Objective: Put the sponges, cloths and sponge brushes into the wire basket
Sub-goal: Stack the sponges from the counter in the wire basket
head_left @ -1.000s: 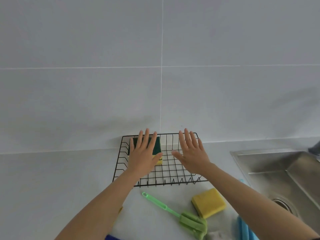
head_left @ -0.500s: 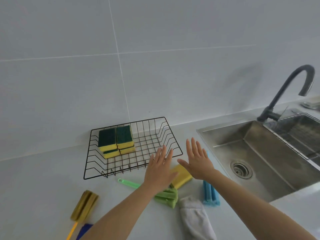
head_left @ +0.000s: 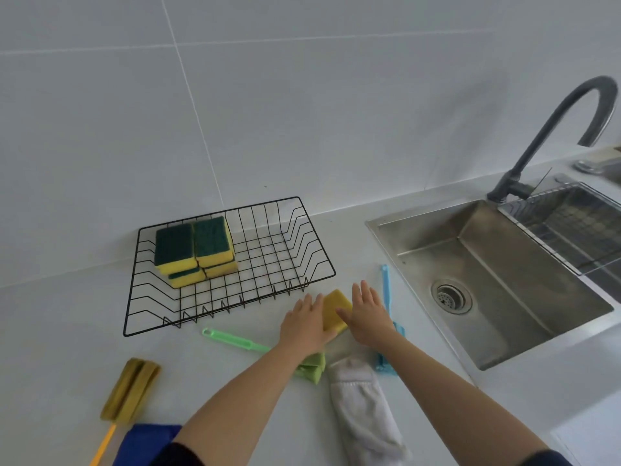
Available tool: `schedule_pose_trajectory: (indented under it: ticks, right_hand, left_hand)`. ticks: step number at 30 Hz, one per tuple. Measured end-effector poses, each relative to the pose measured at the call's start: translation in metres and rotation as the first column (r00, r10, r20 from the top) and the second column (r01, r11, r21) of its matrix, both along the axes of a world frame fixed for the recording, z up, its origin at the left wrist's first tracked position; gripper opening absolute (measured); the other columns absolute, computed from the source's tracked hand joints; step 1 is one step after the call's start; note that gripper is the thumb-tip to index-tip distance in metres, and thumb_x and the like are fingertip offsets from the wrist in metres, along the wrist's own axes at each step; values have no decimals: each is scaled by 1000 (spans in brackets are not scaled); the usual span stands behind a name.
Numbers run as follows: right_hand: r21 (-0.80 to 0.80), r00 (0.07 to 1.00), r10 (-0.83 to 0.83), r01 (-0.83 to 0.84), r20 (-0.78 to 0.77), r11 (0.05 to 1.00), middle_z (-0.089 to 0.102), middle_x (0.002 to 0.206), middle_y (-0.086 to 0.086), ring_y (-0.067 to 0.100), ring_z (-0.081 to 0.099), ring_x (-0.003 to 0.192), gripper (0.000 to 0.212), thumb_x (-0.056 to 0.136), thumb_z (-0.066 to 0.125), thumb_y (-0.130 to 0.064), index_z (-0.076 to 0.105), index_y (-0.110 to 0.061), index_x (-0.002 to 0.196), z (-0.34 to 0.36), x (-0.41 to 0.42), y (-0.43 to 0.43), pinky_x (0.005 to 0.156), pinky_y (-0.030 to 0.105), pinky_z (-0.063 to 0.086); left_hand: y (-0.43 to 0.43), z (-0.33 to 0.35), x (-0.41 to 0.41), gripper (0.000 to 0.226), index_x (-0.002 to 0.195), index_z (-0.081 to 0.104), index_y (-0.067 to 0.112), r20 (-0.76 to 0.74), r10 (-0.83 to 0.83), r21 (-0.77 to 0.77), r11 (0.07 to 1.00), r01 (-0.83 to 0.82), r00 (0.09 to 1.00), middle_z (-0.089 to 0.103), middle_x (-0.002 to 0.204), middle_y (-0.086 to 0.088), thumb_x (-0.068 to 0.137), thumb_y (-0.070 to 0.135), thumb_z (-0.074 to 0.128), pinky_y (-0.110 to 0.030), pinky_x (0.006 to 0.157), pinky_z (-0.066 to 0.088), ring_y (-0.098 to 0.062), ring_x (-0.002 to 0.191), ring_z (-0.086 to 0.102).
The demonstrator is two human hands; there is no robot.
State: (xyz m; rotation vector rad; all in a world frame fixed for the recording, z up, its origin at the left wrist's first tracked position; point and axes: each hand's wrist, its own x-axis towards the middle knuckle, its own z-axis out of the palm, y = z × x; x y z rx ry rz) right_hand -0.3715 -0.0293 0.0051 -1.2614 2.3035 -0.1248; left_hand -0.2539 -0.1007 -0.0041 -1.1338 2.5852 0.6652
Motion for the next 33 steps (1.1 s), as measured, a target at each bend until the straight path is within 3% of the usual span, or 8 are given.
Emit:
schedule_pose_trajectory:
  ticks: [5,8,15,21,23,26,29,33]
  right_hand:
    - [4,996,-77,77,34,997,17,151,15,31,16,139,60,97,34,-37,15,-1,142,-8,7,-9,113,38,22]
    - [14,995,-97,96,35,995,32,140,14,29,29,130,50,95,36,-39,35,-3,131,-15,6,-12,108,38,29]
    - [-21,967,-206,211,153,977,51,123,13,26,47,112,42,90,50,-37,43,-7,118,-16,-2,-15,92,34,40]
    - [-199,917,-279,341,284,919,55,110,8,17,47,84,46,79,66,-36,50,-10,113,17,-6,-18,61,22,34]
    - [-261,916,-264,345,301,902,56,106,6,17,49,84,45,77,68,-36,53,-11,111,35,-3,-23,61,22,34]
    - [-380,924,-209,327,320,865,57,96,1,14,52,80,34,81,63,-34,57,-12,107,66,7,-37,62,22,38]
    - [-495,910,-108,314,401,810,56,82,-8,6,51,71,24,87,55,-32,62,-14,101,96,19,-54,57,17,38]
    - [-537,830,64,298,553,789,59,102,-7,8,55,88,29,88,56,-30,58,-18,115,118,38,-81,68,13,38]
  left_hand:
    - [0,-7,-11,83,145,14,13,-2,13,-15,1000,-13,1000,30,148,-12,81,44,58,-42,101,38,-30,133,33]
    - [0,-8,-16,82,141,21,10,-3,21,-32,999,-21,1000,43,135,-13,78,40,65,-40,92,43,-31,122,42]
    - [-4,-5,-20,70,131,34,12,-47,38,-39,998,-40,998,49,125,-10,74,34,67,-37,85,45,-28,114,47]
    - [-11,23,-8,58,120,47,20,-257,158,77,987,-143,953,59,110,-3,69,39,68,-33,75,47,-23,99,56]
    - [-16,37,0,57,118,50,22,-337,238,160,968,-194,911,62,105,1,67,38,70,-29,70,46,-17,89,55]
    - [-28,57,16,62,123,51,23,-445,395,335,906,-259,804,59,100,5,66,34,74,-23,70,43,-14,87,54]
    - [-44,76,36,57,124,53,21,-472,583,572,773,-274,661,60,98,7,71,30,74,-21,69,47,-12,88,58]
    - [-62,91,69,37,120,56,12,-395,797,856,500,-130,457,64,104,-5,86,27,59,-34,83,54,-19,97,62]
